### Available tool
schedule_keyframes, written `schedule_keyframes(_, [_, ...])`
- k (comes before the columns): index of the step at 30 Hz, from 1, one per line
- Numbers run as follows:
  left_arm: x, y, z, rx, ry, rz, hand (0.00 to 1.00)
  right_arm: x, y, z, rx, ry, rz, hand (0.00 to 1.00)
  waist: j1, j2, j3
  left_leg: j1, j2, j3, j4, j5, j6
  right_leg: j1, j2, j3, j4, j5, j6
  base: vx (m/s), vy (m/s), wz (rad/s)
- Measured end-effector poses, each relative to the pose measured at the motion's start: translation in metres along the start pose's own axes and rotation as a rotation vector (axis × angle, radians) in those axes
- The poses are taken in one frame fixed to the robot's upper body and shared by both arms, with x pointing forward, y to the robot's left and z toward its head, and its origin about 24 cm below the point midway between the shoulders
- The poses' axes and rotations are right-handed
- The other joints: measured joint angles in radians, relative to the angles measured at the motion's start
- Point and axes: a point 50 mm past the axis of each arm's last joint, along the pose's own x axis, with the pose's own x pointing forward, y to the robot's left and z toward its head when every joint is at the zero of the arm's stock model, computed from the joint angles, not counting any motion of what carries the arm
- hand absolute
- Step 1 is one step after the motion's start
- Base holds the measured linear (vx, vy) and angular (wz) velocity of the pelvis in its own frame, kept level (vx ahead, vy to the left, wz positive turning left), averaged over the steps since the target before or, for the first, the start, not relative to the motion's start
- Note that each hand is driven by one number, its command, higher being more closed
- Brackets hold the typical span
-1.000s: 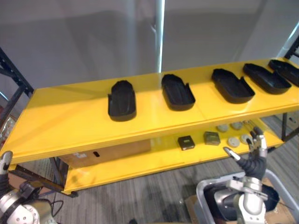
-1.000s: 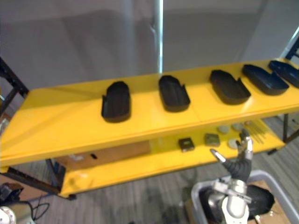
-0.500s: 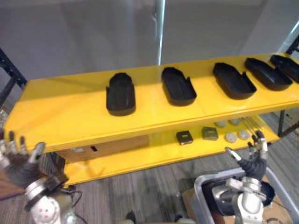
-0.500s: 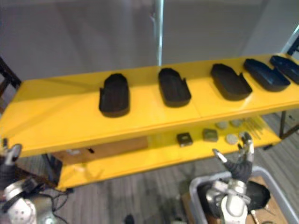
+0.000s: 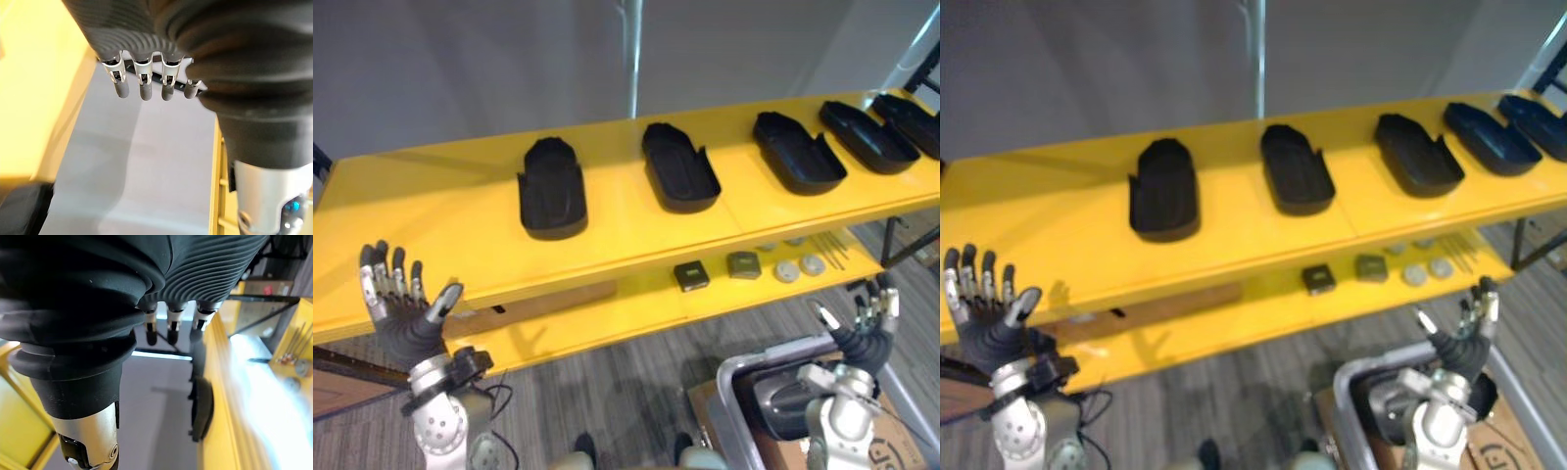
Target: Walk over and take plastic housings, then place them on the shelf
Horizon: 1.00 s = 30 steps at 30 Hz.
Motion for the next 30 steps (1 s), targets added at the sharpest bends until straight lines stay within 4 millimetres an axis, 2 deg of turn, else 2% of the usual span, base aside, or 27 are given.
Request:
schedule_keyframes(9, [-0.002,0.005,0.0,0.02,0.008,0.018,0.0,0.002,0.006,0.001,-0.012,-0.015,-0.011,0.0,0.012,0.033,-0.012,0.001,-0.002,-0.001,-0.001,0.0,0.0,0.003,-0.001,0.0,-0.004,0.002,-0.001,-0.01,-0.001,0.0])
schedule_keyframes(13, [-0.002,0.002,0.001,0.011,0.001,-0.035,0.0,0.001,0.01,0.001,-0.023,-0.015,-0.016,0.0,0.011,0.033,-0.012,0.016,-0.002,0.008,-0.004,-0.002,-0.003,0.013,0.001,0.004,-0.018,0.002,-0.002,-0.04,-0.011,-0.08])
schedule_keyframes(17, [-0.001,-0.01,-0.001,-0.027,0.004,-0.124,0.0,0.009,0.014,0.005,-0.047,-0.037,-0.013,0.0,0.008,0.03,-0.014,0.015,-0.002,0.086,-0.002,-0.001,-0.006,-0.022,0.005,0.071,-0.041,0.005,-0.014,-0.06,-0.012,-0.54])
schedule_keyframes(21, [0.001,-0.042,-0.003,-0.134,-0.003,-0.236,0.0,0.014,0.004,0.013,-0.073,-0.072,-0.022,0.0,-0.041,0.027,-0.014,0.021,0.005,0.17,0.005,-0.007,-0.011,-0.061,0.022,0.159,-0.053,0.018,-0.028,-0.07,-0.026,-0.7])
schedule_keyframes(23, [0.004,-0.062,-0.005,-0.183,-0.004,-0.308,0.0,0.013,-0.007,0.02,-0.094,-0.097,-0.047,0.0,-0.07,0.015,-0.014,0.023,0.019,0.24,0.044,-0.036,-0.017,-0.088,0.036,0.229,-0.057,0.025,-0.025,-0.07,-0.02,-0.94])
schedule_keyframes(27, [0.004,-0.085,-0.012,-0.222,0.023,-0.383,0.0,0.006,-0.028,0.024,-0.134,-0.095,-0.091,0.0,-0.121,-0.004,-0.028,0.021,0.052,0.331,0.128,-0.099,-0.031,-0.112,0.057,0.299,-0.071,0.036,-0.017,-0.03,-0.032,-0.78])
schedule_keyframes(28, [0.001,-0.093,-0.017,-0.237,0.046,-0.412,0.0,0.001,-0.037,0.023,-0.153,-0.084,-0.106,0.0,-0.145,-0.006,-0.03,0.015,0.07,0.35,0.173,-0.128,-0.035,-0.111,0.065,0.311,-0.071,0.04,-0.017,0.03,-0.034,-0.6])
schedule_keyframes(30, [-0.003,-0.104,-0.022,-0.256,0.073,-0.451,0.0,-0.005,-0.045,0.021,-0.167,-0.064,-0.108,0.0,-0.157,-0.004,-0.031,0.014,0.093,0.378,0.218,-0.159,-0.04,-0.111,0.08,0.339,-0.074,0.053,-0.025,0.03,-0.017,-0.48])
